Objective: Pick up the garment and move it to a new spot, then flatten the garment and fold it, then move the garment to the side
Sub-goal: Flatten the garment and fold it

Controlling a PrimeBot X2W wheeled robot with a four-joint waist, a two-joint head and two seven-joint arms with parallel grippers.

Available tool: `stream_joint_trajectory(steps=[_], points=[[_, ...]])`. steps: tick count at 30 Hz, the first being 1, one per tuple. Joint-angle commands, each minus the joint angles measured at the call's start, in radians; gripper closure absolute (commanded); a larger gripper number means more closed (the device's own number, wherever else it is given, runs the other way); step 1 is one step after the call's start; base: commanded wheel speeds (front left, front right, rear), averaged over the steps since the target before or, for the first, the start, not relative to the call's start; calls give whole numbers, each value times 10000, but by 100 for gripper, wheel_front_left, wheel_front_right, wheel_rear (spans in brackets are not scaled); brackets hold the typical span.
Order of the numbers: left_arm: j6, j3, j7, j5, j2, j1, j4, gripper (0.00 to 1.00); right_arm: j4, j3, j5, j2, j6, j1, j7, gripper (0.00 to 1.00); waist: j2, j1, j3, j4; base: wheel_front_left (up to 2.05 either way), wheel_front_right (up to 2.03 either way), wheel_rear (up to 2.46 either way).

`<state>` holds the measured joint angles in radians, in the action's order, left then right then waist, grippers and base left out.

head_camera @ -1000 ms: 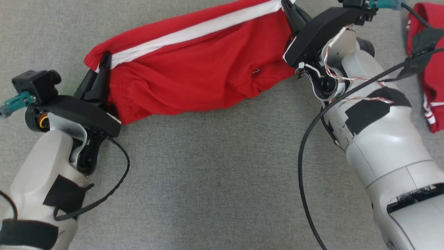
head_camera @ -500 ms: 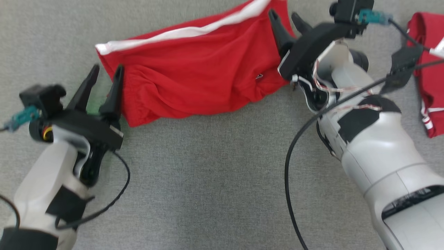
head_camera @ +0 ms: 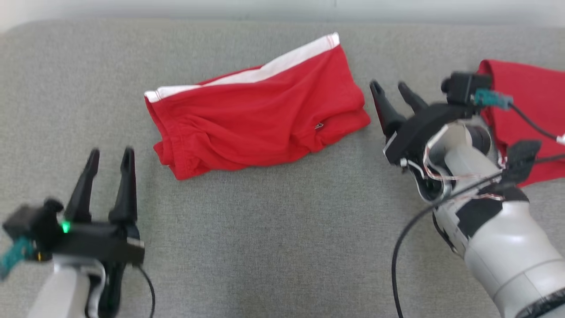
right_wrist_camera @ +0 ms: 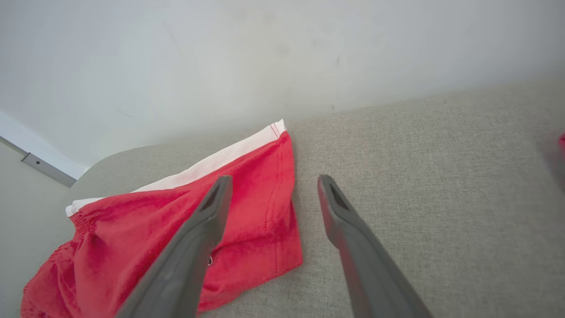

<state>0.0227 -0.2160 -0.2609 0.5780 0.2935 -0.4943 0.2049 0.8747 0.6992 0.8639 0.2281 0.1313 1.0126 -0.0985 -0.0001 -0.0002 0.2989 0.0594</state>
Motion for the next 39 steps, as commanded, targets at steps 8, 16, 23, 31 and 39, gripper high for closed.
stream_joint_trajectory(steps=[8, 16, 23, 31, 39], points=[[-794, 1092, -43, -1718, -631, 2693, -2445, 0, -215, 205, 396, 423, -11, -1100, -203, 0, 1, 2, -621, 0, 0, 0, 0], [-742, 1448, -43, -2488, -1346, 3510, -3051, 0, 294, 76, 545, 413, -11, -1273, -161, 0, 1, 2, -761, 508, 0, 0, 0], [-403, 1607, -44, -2755, -1814, 3638, -3029, 0, 1009, -51, 604, 290, -11, -918, -128, 0, 1, 2, -739, 995, 0, 0, 0], [-150, 1668, -44, -2875, -2156, 3641, -2931, 0, 2011, -61, 396, 303, -11, -289, -9, 0, 1, 2, -480, 1491, 0, 0, 0], [90, 1766, -44, -2974, -2336, 3390, -2757, 0, 3215, 54, 27, 138, -11, 395, 56, 0, 1, 2, -173, 1900, 0, 0, 0]])
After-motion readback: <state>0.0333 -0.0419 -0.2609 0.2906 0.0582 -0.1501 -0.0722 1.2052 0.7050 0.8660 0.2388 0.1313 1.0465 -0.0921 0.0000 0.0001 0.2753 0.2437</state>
